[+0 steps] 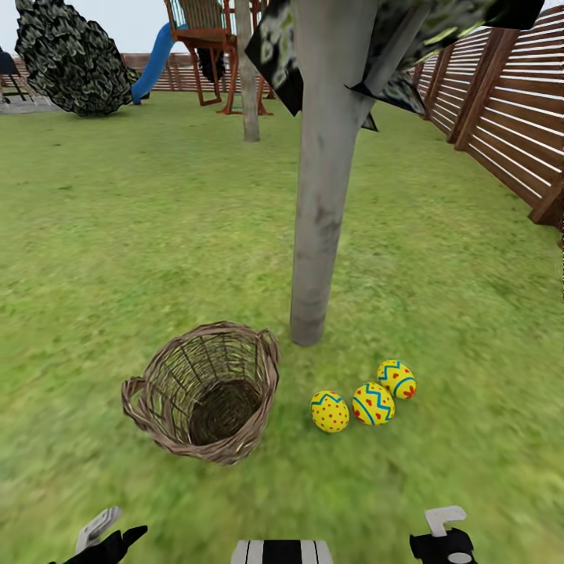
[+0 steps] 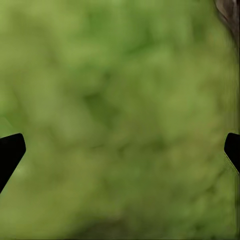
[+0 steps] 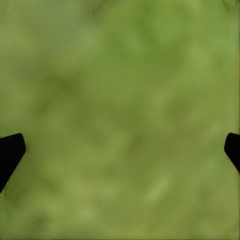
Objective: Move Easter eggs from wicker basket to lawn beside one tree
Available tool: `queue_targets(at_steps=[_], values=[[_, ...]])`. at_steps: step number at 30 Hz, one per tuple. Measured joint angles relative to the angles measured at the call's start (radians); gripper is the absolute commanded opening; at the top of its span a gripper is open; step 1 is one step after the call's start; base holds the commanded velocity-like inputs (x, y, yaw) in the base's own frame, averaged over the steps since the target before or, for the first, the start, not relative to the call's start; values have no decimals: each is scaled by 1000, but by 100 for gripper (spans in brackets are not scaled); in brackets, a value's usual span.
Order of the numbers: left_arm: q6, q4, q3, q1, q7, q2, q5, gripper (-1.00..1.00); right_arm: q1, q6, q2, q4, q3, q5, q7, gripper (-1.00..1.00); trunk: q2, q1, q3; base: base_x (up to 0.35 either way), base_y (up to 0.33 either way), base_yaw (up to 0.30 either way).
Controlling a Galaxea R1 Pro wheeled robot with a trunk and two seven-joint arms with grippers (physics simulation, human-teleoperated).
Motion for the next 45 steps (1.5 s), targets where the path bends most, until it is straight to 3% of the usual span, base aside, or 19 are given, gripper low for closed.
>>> queue_targets(at_steps=[5, 15, 34, 37, 39, 40, 42, 45], values=[[0, 2, -2, 0, 1, -6, 1, 100, 2, 2, 5, 12, 0, -3, -10, 100, 1, -2, 19, 0, 0, 0], [0, 91, 0, 0, 1, -7, -1, 100, 25, 3, 14, 52, 0, -5, -1, 100, 4, -7, 58, 0, 0, 0], [-1, 129, 1, 0, 4, -8, -5, 100, 68, 10, 17, 67, -2, -8, -2, 100, 8, -15, 132, 0, 0, 0], [-4, 128, -33, 0, 7, -8, -5, 100, 68, 8, 17, 65, -2, -6, -2, 100, 9, -17, 143, 0, 0, 0], [-38, 130, -47, 0, 43, -8, -6, 100, 68, 4, 17, 65, -2, -6, -2, 100, 9, -18, 151, 0, 0, 0], [-73, 131, -51, 0, 119, -10, -5, 100, 68, 4, 17, 65, -2, -6, -2, 100, 9, -18, 155, 0, 0, 0], [-95, 133, -53, 0, 198, -21, -4, 100, 68, 2, 16, 65, -2, -5, -2, 100, 10, -19, 163, 0, 0, 0], [-99, 133, -53, 0, 213, -28, -4, 100, 68, 2, 15, 65, -2, -3, -2, 100, 11, -20, 174, 0, 0, 0]])
